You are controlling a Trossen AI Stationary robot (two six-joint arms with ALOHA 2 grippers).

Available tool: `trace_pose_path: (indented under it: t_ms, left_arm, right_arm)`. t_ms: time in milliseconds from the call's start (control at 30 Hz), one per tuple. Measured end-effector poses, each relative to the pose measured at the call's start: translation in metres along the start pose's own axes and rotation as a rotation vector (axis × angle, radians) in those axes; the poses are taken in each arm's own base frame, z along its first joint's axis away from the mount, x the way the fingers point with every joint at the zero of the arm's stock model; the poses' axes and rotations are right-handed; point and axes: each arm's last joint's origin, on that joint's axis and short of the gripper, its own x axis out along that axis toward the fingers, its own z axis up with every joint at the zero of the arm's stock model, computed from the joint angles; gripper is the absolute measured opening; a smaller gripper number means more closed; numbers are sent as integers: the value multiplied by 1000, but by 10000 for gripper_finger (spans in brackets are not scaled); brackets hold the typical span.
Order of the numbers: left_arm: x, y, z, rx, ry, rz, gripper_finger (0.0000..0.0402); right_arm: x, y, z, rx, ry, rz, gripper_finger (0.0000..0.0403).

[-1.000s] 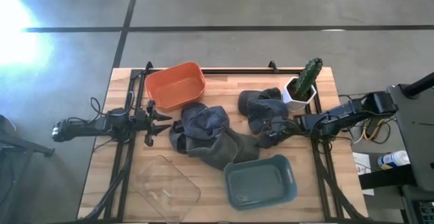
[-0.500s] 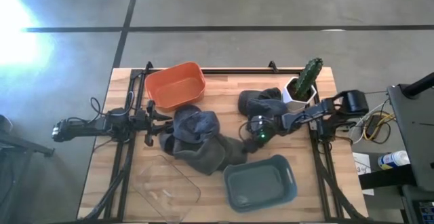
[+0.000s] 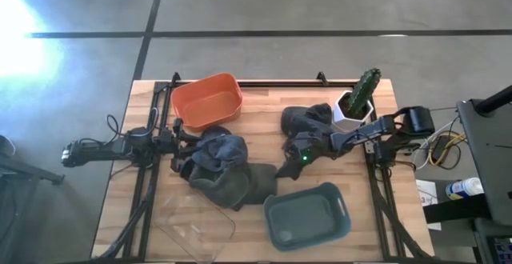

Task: Pick & Place hat
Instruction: Put the right gray cap into the blue bin

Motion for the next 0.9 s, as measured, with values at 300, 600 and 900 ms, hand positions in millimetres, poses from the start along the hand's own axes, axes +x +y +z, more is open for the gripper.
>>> trace_pose_path:
  t_ms: [300, 600, 900]
  left_arm:
    - [0, 0, 0, 0, 6, 0, 140]
    - [0, 0, -1, 0, 6, 0, 140]
    - [1, 0, -1, 0, 8, 1, 140]
  right_arm:
    - [6, -13, -6, 95, 45, -73, 169]
    - [26, -30, -7, 202, 80, -136, 207]
    - [43, -27, 2, 179, 118, -108, 221]
